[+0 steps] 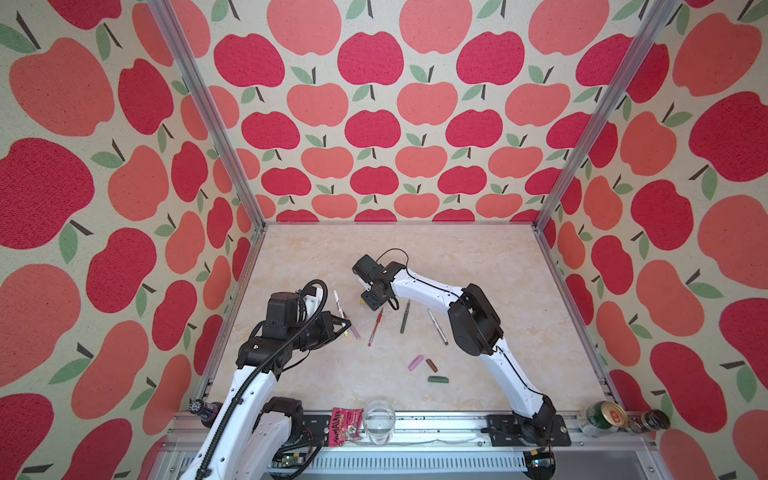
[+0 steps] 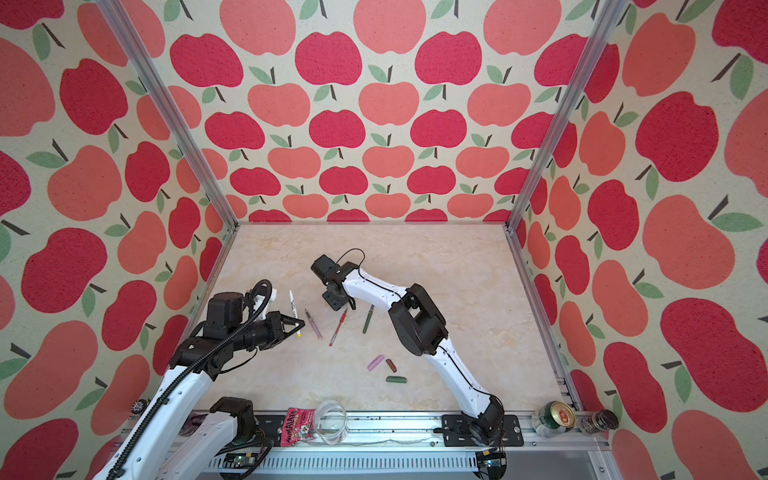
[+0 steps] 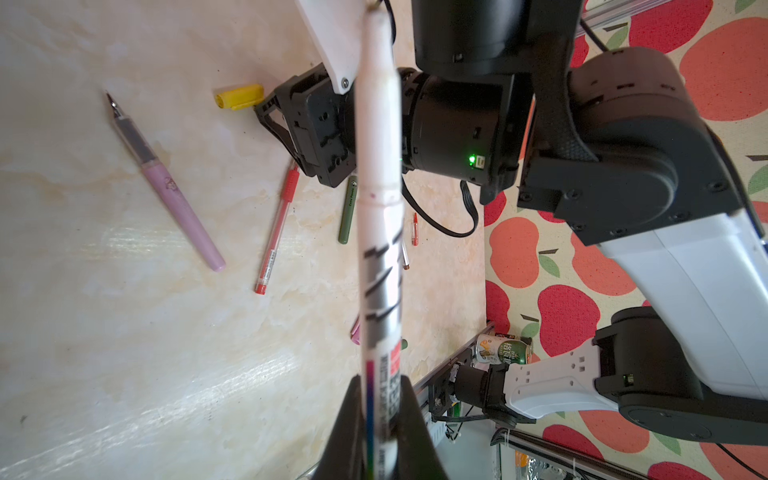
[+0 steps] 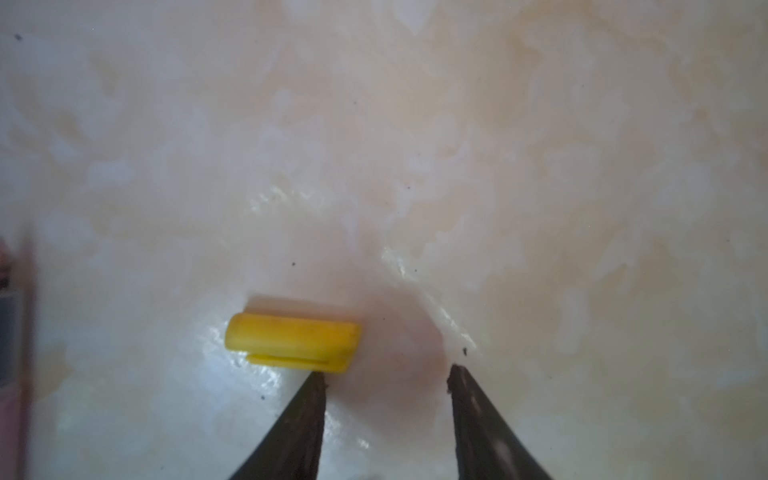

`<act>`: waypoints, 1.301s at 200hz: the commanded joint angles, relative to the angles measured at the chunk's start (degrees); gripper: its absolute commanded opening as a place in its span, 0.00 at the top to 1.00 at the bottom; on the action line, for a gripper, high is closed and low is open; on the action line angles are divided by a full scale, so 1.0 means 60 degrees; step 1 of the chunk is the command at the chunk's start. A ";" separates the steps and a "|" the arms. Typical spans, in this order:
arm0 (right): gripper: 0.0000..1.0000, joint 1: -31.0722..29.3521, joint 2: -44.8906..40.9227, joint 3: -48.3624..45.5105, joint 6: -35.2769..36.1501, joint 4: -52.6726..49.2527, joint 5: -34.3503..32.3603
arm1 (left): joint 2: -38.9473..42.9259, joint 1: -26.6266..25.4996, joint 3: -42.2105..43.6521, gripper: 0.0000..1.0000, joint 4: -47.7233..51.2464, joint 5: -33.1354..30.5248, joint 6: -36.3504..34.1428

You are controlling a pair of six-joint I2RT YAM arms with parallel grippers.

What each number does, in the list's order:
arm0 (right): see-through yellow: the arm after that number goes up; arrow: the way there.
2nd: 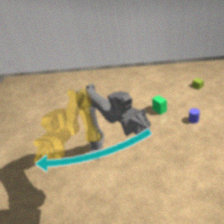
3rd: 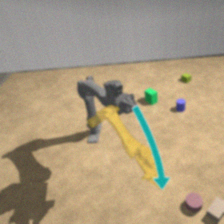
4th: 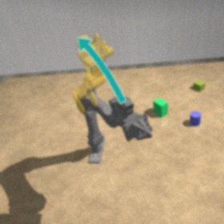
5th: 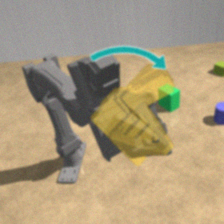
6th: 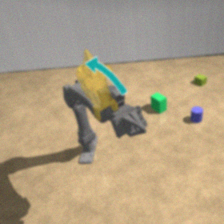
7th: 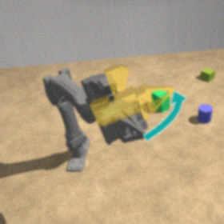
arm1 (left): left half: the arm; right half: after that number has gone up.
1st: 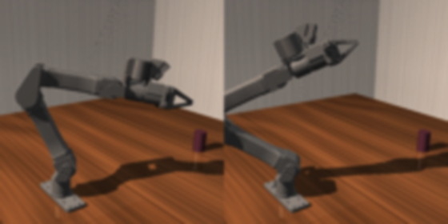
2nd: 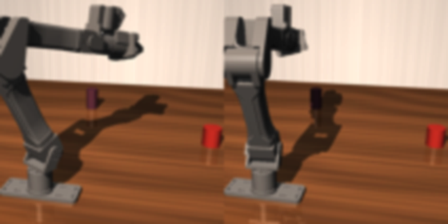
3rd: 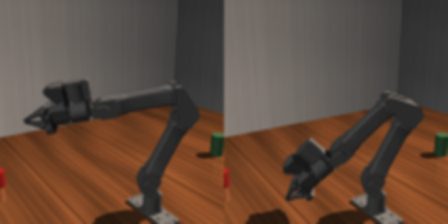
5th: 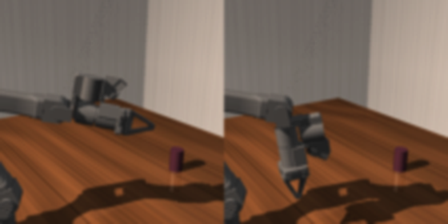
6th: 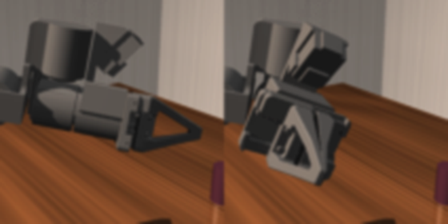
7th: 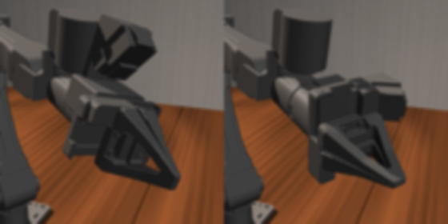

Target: Insert the pens into the pen caps

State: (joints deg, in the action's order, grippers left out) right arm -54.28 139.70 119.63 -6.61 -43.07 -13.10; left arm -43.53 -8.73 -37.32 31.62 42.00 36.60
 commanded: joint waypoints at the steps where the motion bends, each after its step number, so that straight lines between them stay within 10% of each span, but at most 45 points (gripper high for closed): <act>1: 0.47 0.0194 0.0554 0.0604 -0.0604 -0.0477 -0.0125 | -0.0010 0.0031 0.0049 1.00 -0.0390 0.0061 -0.0018; 260: 0.48 -0.0406 0.0300 0.0587 -0.3380 0.0450 0.0150 | 0.1176 -0.0012 0.0509 1.00 0.0229 0.0211 -0.0136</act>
State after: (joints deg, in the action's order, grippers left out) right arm -56.95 138.58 121.32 -25.04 -39.03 -12.36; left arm -37.06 -8.75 -34.81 31.62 42.06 36.21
